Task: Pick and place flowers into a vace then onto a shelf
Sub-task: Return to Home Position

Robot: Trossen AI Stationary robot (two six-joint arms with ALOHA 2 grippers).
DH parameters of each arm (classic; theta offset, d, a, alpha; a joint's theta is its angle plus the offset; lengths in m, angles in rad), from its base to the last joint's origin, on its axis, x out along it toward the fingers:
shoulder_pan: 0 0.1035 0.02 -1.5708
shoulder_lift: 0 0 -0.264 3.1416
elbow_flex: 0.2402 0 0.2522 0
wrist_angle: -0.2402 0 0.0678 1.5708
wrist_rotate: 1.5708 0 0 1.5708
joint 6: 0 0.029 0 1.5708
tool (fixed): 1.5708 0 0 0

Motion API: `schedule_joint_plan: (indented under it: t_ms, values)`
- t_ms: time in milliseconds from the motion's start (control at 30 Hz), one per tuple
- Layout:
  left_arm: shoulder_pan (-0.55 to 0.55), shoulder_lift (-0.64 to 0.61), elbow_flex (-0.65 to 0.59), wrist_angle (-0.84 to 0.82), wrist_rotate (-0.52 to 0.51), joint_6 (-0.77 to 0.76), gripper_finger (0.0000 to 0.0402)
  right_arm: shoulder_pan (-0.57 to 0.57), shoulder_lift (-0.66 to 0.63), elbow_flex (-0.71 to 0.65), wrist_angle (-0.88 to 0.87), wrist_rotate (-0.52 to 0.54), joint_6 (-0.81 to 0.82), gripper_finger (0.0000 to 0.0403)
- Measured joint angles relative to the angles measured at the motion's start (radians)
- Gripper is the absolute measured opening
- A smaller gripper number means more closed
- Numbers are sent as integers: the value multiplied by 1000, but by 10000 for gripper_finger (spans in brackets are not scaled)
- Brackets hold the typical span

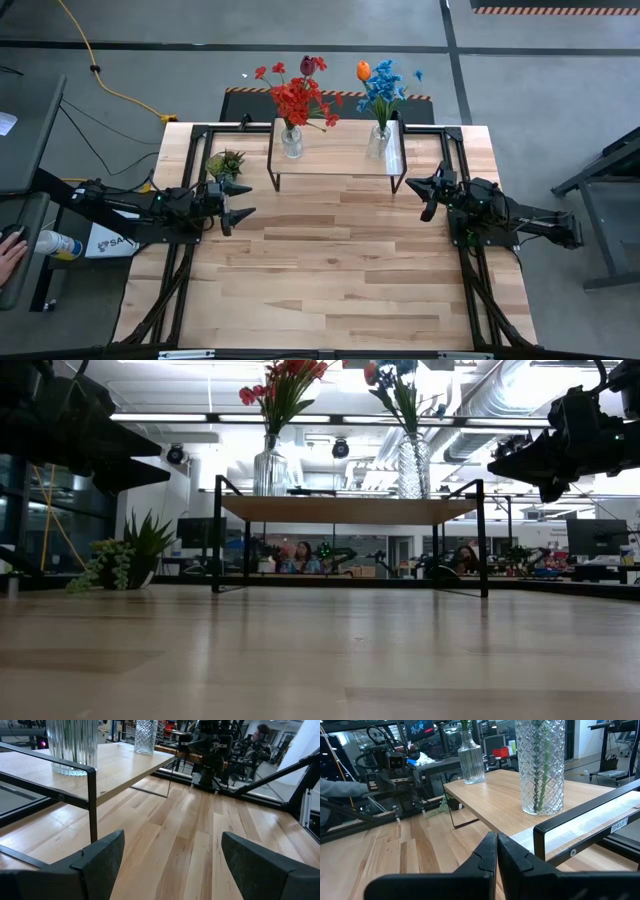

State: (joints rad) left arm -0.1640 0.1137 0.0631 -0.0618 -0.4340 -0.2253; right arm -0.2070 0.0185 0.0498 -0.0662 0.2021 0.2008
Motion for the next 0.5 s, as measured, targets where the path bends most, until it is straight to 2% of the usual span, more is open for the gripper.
schedule_joint_plan:
  t_ms: [500]
  values:
    - [0, 0, 0, 0, 0, 0, 365, 0, 0, 0, 0, 0, 0, 10]
